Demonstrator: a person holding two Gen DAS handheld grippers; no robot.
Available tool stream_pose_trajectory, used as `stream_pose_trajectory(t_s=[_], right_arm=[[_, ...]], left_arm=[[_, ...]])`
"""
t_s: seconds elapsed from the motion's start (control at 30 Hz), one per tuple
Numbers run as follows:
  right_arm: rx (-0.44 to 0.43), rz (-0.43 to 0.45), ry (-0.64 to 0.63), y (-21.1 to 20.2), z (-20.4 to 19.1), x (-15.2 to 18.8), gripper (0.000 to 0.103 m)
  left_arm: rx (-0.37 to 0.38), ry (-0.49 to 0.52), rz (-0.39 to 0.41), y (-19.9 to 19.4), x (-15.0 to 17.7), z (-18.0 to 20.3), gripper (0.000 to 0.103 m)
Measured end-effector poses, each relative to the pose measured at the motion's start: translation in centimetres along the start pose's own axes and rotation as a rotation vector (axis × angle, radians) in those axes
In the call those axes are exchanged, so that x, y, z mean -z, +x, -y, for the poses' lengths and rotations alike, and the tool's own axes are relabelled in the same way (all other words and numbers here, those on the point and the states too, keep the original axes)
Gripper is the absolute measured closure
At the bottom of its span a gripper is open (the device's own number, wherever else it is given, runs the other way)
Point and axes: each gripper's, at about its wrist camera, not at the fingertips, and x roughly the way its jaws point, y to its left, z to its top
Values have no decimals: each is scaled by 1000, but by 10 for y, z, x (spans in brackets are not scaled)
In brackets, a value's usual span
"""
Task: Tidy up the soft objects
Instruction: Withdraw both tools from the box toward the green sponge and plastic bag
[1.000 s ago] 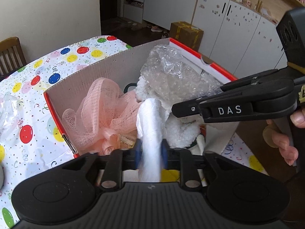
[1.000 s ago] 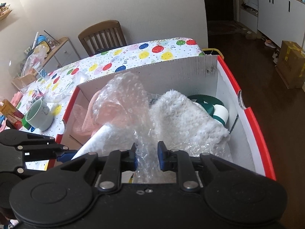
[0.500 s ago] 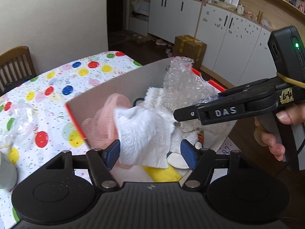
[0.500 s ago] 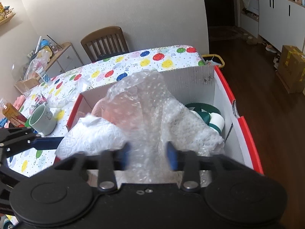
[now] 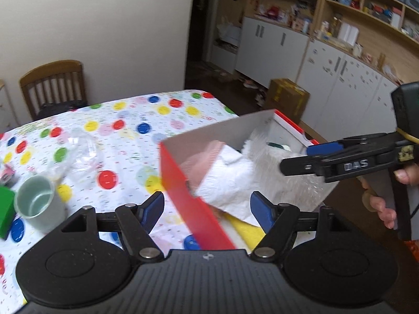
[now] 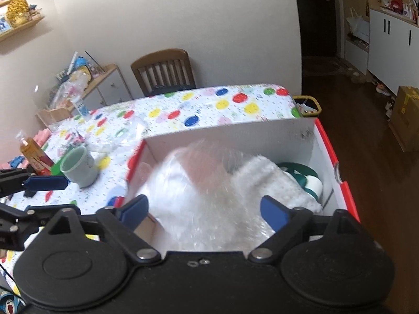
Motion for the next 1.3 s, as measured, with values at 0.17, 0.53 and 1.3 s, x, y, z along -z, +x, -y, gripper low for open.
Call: stream_pose_trajectory(t_s=[0.17,0.53,1.3], right_arm=[[-39,26,-9,-9,-18,-8,4],[-104,28,-26,0,-78,-26,1],[-30,-89,-48,146,-213,-84,1]], left_arm=[[-31,-39,26,-21,8,-22,24],[-99,-105,73,-57,25,-85,15],[-329,-312,109,-44,62,-294,1]])
